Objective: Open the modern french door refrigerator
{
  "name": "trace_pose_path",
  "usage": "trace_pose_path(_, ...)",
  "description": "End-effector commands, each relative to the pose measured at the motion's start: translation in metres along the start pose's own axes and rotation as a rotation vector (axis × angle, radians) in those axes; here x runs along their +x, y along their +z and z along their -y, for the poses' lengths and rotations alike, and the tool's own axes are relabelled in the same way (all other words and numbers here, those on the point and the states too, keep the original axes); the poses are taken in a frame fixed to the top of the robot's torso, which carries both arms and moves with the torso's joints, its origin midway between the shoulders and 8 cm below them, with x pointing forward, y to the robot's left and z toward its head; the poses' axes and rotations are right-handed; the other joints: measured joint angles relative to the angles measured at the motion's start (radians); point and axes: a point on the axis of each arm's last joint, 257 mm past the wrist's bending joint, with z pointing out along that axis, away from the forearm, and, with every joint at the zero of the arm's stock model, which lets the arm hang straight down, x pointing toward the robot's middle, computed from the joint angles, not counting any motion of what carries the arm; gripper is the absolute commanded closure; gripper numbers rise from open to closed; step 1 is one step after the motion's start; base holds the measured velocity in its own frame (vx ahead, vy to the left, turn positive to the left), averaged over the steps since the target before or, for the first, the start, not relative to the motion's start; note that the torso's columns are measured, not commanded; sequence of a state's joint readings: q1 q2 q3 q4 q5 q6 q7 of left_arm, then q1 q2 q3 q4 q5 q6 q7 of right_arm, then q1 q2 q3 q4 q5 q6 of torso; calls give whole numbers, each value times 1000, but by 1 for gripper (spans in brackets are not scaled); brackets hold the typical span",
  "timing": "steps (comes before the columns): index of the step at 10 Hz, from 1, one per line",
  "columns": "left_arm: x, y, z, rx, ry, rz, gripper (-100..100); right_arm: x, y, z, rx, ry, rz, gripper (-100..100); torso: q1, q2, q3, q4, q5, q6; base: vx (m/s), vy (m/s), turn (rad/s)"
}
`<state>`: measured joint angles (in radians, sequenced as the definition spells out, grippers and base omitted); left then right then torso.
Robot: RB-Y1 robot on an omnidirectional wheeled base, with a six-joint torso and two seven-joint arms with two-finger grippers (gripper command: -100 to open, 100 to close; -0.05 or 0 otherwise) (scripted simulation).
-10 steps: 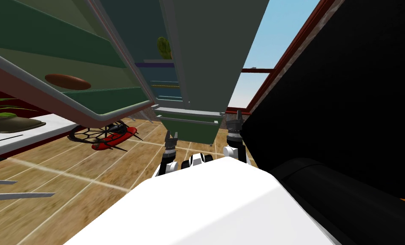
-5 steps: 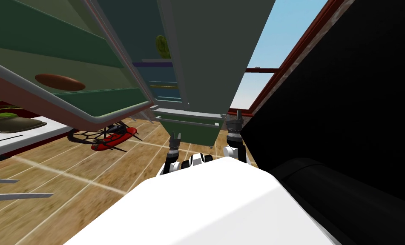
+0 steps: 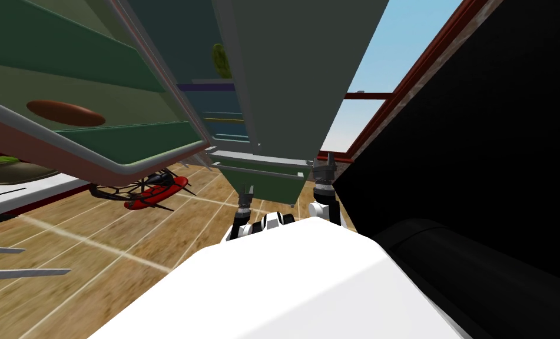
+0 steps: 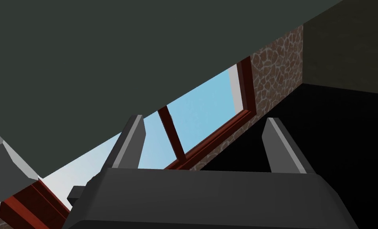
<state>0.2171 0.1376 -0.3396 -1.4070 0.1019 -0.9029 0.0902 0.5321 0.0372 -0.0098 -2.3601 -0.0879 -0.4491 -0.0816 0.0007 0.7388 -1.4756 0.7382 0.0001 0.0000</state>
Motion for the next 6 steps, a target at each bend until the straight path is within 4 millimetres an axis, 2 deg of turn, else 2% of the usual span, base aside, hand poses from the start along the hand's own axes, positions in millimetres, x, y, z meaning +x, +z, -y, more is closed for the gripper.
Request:
trace_pose_path(1,14,-5,-16,-11,-15,-25,-100,0,0,0,0,0,0,0,-1,-2,-1,0,0,0,110,-55,52)
trace_pose_path(6,31,-19,-45,-53,-26,-63,-100,0,0,0,0,0,0,0,1,2,1,0,0,0,93,-55,34)
